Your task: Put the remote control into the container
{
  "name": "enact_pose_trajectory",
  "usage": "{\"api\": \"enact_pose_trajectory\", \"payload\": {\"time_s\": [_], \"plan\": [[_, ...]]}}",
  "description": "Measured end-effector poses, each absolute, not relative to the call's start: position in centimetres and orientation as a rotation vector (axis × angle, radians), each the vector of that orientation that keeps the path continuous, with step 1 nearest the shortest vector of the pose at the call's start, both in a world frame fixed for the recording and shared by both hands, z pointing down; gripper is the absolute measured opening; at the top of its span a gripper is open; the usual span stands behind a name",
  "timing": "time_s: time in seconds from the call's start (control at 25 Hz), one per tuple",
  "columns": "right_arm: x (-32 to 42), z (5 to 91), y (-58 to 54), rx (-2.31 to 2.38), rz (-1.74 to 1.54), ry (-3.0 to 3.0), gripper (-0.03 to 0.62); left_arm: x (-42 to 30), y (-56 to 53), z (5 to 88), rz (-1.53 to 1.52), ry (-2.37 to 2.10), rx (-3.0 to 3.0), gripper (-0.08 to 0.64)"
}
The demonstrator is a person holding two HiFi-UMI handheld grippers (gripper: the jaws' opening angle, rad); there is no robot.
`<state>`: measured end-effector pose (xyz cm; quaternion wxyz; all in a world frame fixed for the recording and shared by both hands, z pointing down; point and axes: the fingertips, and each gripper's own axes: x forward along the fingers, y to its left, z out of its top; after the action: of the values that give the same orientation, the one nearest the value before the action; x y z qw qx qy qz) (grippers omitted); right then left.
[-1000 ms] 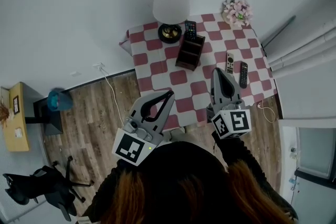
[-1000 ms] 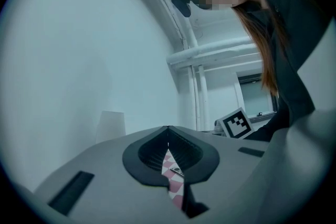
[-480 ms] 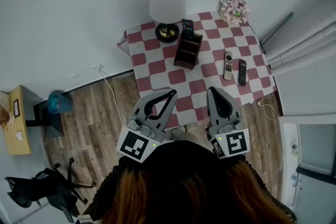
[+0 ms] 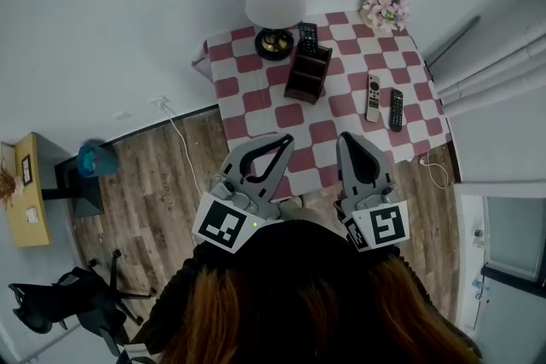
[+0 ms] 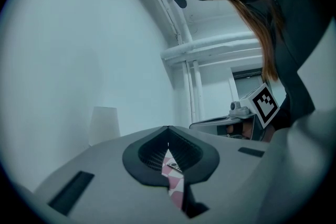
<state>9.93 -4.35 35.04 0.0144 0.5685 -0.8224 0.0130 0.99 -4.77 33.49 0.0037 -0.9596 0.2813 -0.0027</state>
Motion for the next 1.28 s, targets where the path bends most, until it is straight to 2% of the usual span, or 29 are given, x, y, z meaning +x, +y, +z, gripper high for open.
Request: {"api": "enact_pose_trajectory", "payload": {"time_s": [1.28], "plan": [[13.7,33.4,-4.8,1.895,-0.001,-2.497,0.015,-0.6,-8.3,32.3,0.051,0.993,-2.903,0.009]]}}
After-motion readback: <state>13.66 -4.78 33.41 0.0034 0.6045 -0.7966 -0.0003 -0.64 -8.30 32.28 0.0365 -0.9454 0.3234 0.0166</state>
